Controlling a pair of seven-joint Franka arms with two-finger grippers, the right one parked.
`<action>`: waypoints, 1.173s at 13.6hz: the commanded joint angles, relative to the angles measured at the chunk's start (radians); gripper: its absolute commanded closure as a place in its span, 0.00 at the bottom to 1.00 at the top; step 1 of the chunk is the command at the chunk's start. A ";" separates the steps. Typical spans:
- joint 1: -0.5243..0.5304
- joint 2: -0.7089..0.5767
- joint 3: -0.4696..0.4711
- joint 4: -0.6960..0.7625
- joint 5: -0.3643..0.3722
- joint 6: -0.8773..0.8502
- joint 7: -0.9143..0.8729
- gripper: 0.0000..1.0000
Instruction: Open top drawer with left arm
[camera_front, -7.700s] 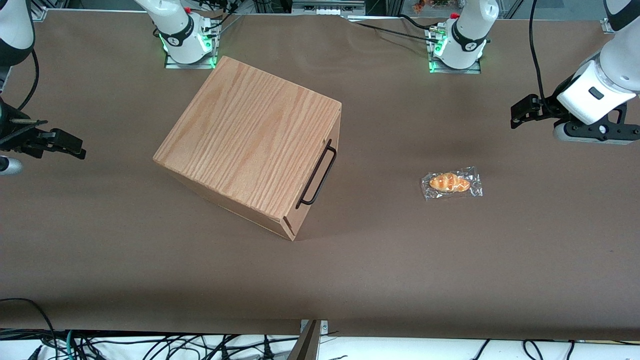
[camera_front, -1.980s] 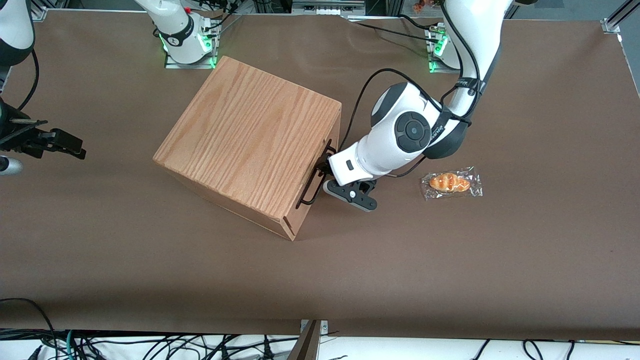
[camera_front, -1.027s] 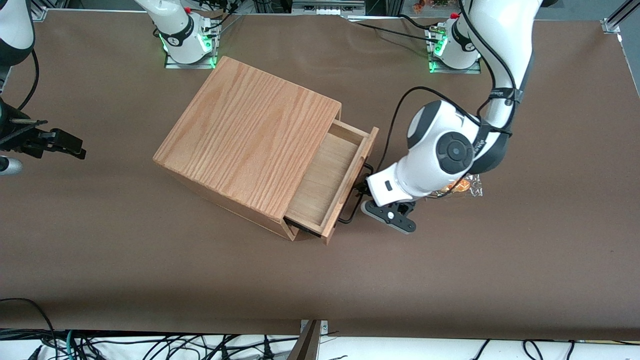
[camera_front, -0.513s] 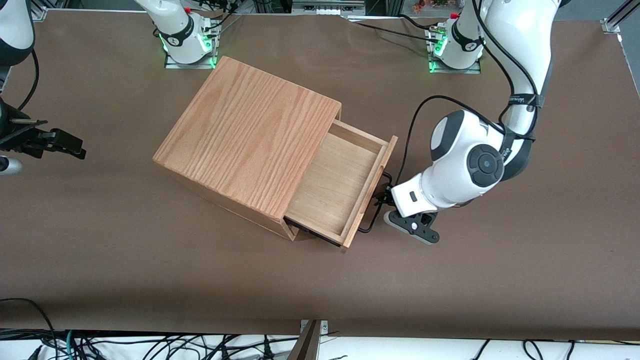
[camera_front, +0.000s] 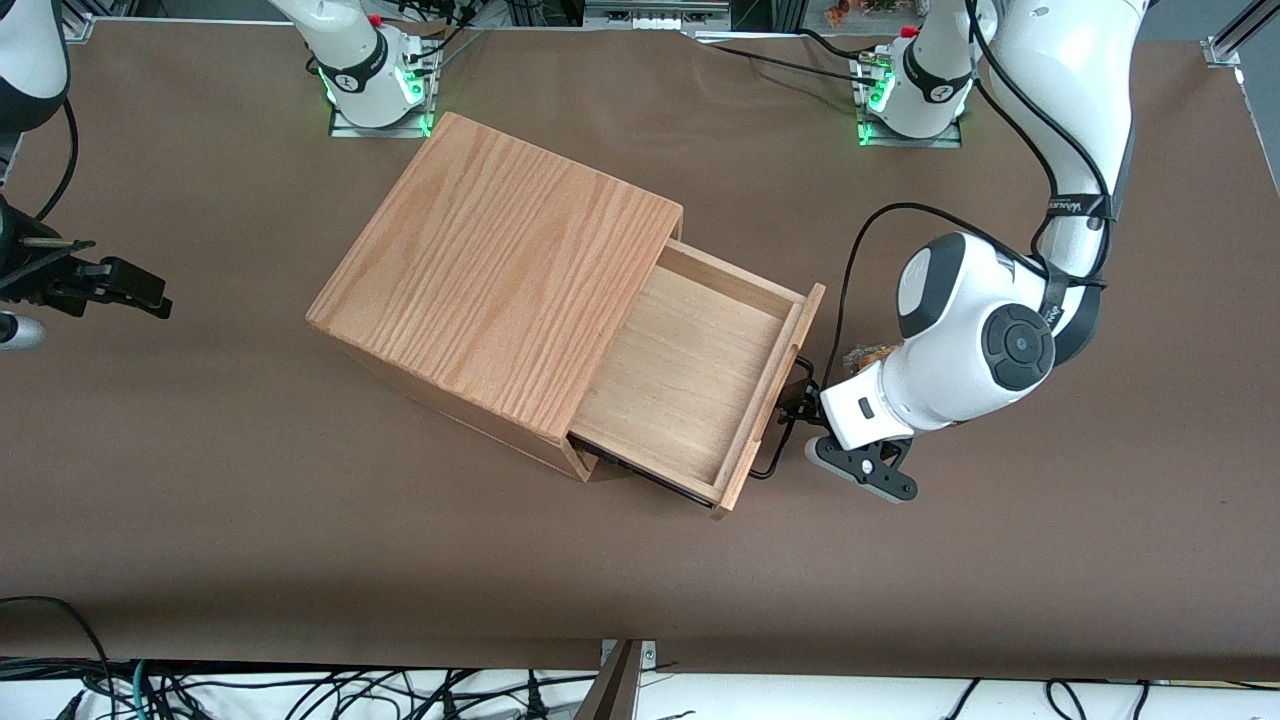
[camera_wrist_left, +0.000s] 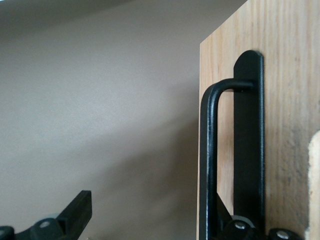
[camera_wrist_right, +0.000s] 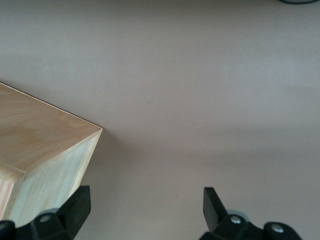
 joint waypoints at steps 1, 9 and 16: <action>-0.003 0.015 0.012 0.014 0.056 0.036 -0.041 0.00; 0.002 0.009 0.008 0.024 -0.019 -0.018 -0.043 0.00; 0.020 -0.016 0.007 0.032 -0.071 -0.088 -0.044 0.00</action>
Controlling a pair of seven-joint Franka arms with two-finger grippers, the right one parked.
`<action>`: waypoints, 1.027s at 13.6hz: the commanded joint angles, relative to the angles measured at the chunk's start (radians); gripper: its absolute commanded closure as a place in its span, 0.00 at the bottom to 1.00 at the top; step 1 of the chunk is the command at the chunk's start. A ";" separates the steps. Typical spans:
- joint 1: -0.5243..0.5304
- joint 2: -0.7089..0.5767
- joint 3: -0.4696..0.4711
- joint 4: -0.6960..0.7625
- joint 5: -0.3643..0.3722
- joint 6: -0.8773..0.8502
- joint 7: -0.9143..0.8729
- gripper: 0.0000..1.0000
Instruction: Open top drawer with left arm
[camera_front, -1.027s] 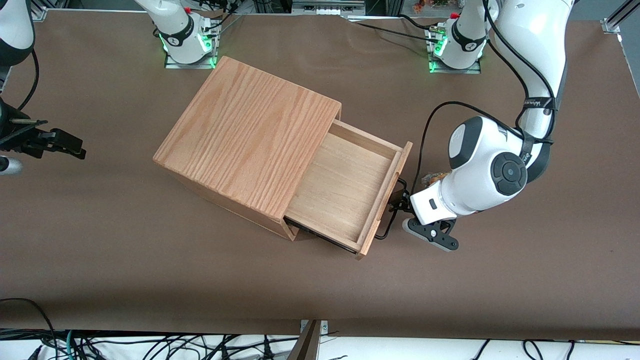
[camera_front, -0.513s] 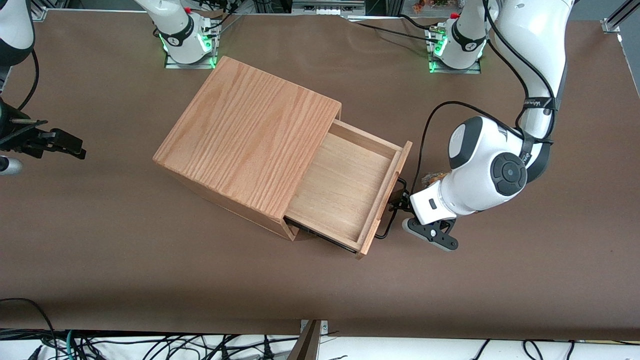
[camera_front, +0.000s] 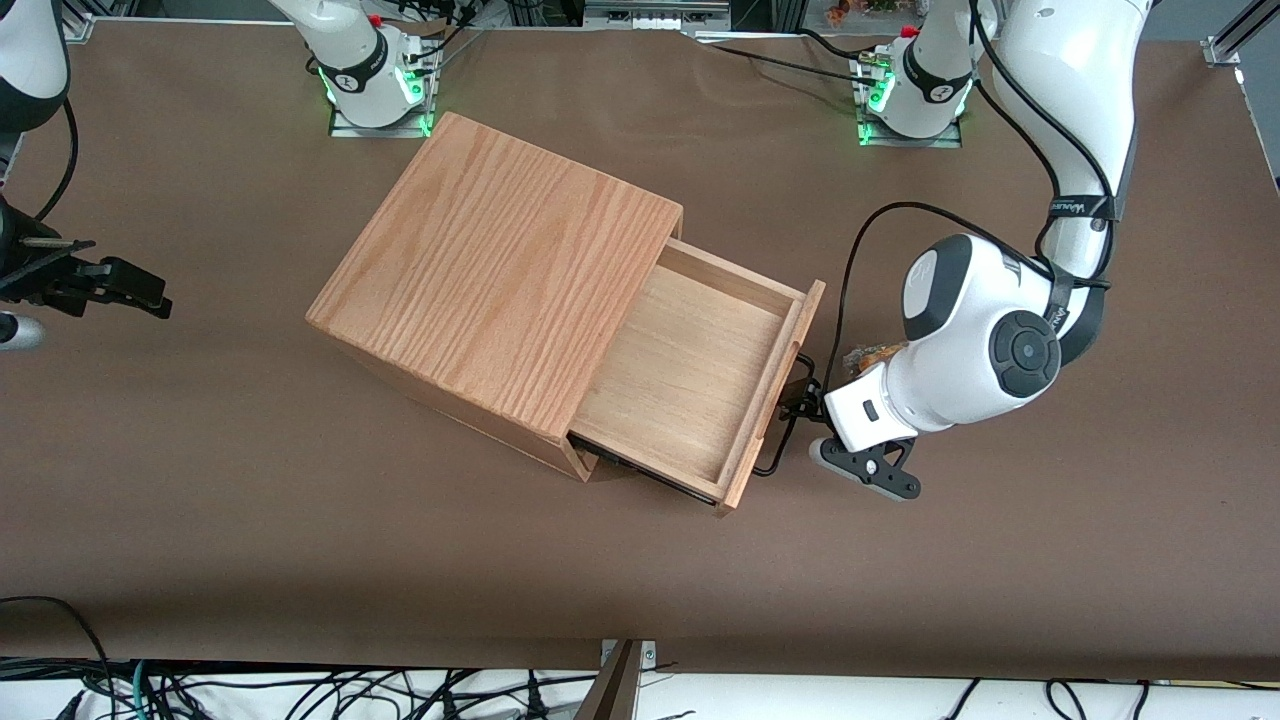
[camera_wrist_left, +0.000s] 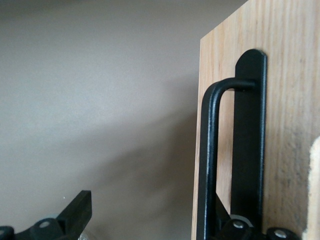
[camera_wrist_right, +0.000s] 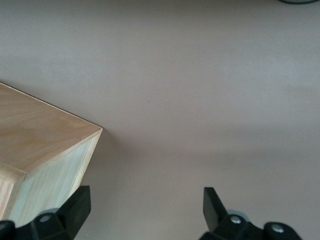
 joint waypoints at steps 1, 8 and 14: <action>0.015 -0.015 0.002 0.027 -0.037 -0.051 -0.018 0.00; 0.049 -0.084 0.007 0.055 -0.052 -0.170 -0.020 0.00; 0.144 -0.225 0.014 0.053 0.074 -0.340 -0.020 0.00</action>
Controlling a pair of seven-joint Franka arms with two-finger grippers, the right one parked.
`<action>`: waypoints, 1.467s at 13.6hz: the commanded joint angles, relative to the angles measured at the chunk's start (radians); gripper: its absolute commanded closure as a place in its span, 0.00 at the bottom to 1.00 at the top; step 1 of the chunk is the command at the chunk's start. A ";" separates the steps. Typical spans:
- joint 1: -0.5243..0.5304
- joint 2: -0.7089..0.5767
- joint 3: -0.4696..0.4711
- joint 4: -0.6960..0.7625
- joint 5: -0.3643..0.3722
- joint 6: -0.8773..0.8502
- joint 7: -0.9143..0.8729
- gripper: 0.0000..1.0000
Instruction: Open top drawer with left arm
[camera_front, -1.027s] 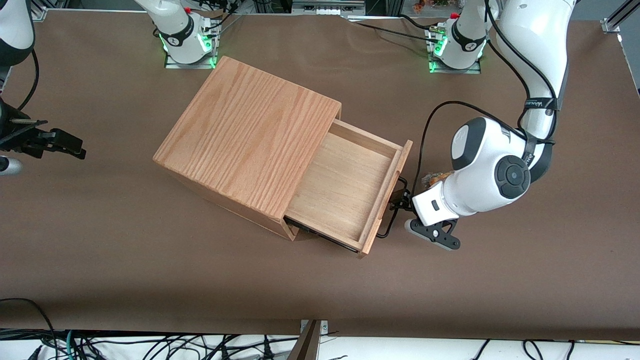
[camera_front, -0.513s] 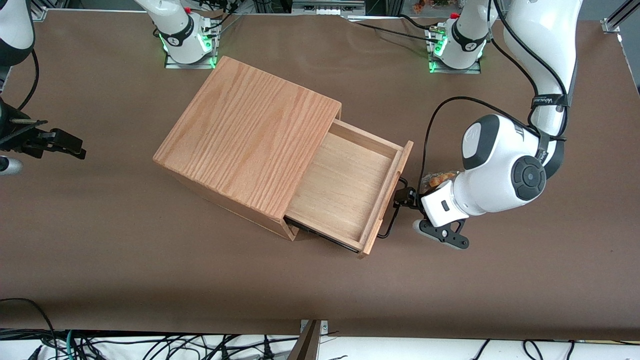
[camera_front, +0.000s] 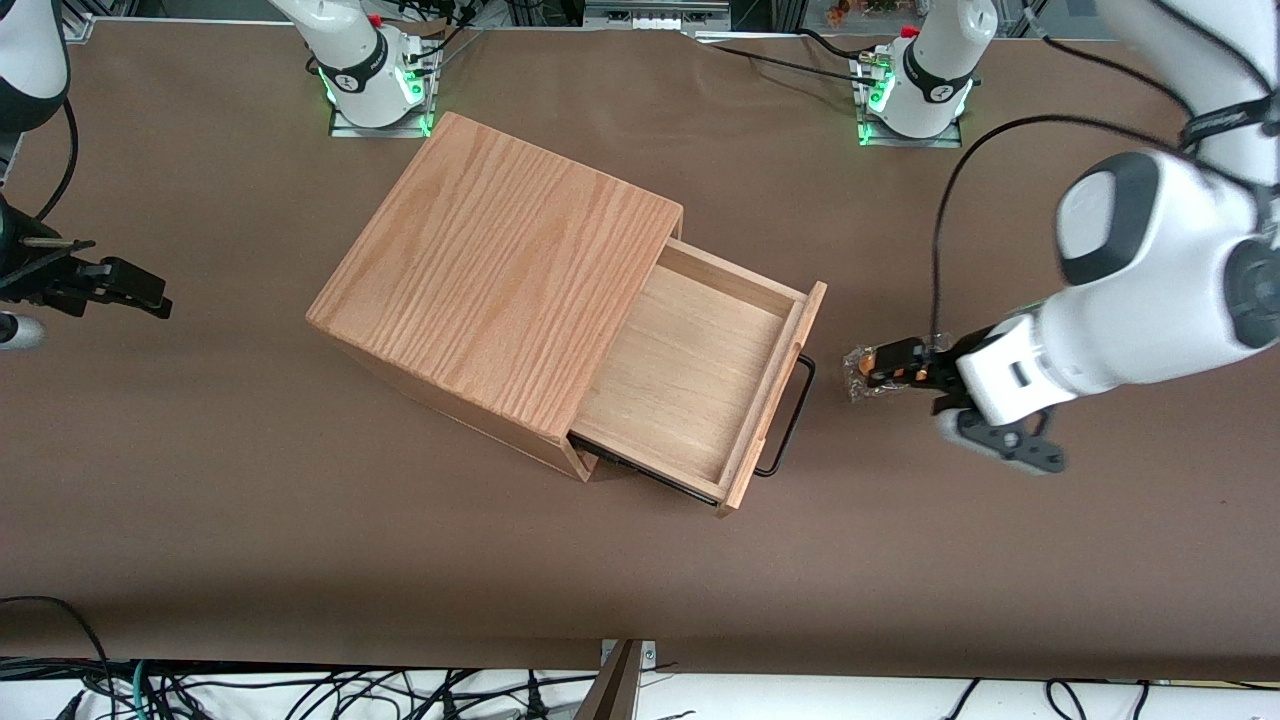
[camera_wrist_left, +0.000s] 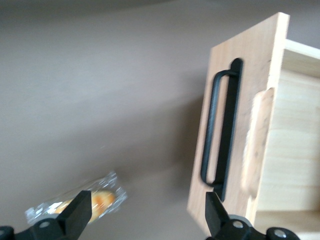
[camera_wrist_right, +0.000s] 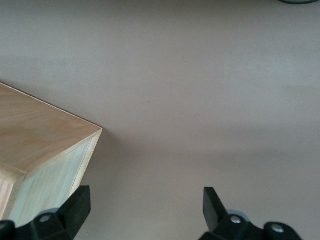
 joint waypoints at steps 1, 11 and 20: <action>0.008 -0.058 -0.005 -0.015 0.130 -0.053 -0.003 0.00; 0.039 -0.218 0.035 -0.134 0.255 -0.103 0.000 0.00; 0.037 -0.520 0.059 -0.526 0.255 0.008 -0.153 0.00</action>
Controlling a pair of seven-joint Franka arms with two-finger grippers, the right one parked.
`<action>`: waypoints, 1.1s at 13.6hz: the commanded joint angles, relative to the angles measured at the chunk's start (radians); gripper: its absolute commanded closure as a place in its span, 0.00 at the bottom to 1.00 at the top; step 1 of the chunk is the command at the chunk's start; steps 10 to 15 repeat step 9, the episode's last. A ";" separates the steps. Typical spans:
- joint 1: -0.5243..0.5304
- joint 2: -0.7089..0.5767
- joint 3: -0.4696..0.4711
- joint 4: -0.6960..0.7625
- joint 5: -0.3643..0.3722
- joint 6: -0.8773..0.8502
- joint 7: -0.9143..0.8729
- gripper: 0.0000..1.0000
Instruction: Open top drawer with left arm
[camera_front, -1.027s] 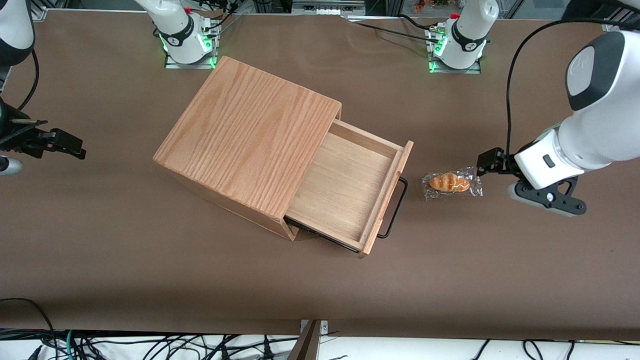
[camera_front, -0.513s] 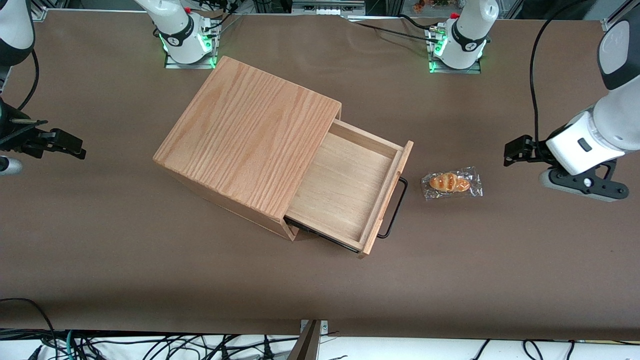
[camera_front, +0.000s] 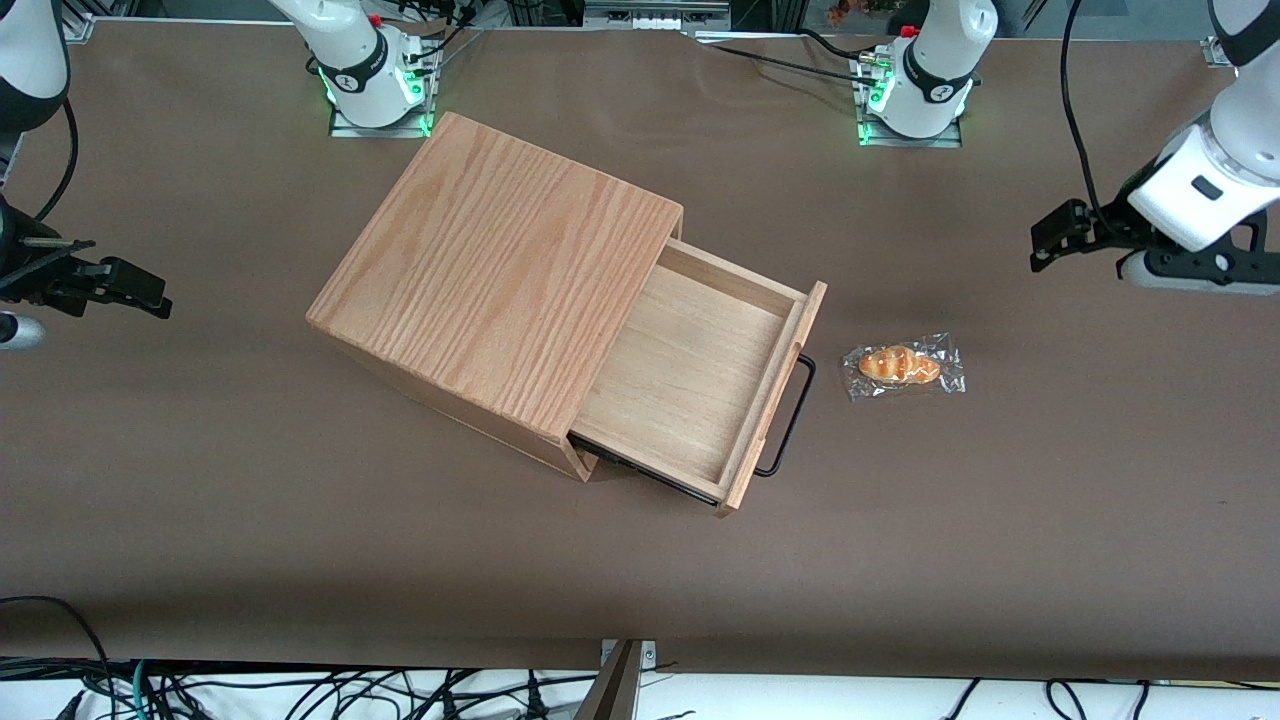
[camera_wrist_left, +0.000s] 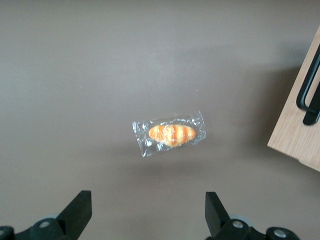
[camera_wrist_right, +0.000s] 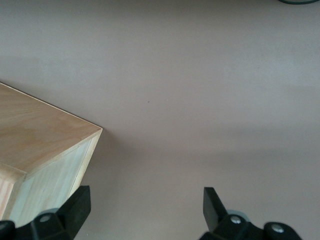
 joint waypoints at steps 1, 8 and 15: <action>0.001 -0.028 -0.006 -0.064 0.015 0.032 -0.010 0.00; 0.035 -0.020 -0.037 -0.053 0.015 0.021 -0.003 0.00; 0.034 -0.011 -0.035 -0.044 0.015 0.015 -0.003 0.00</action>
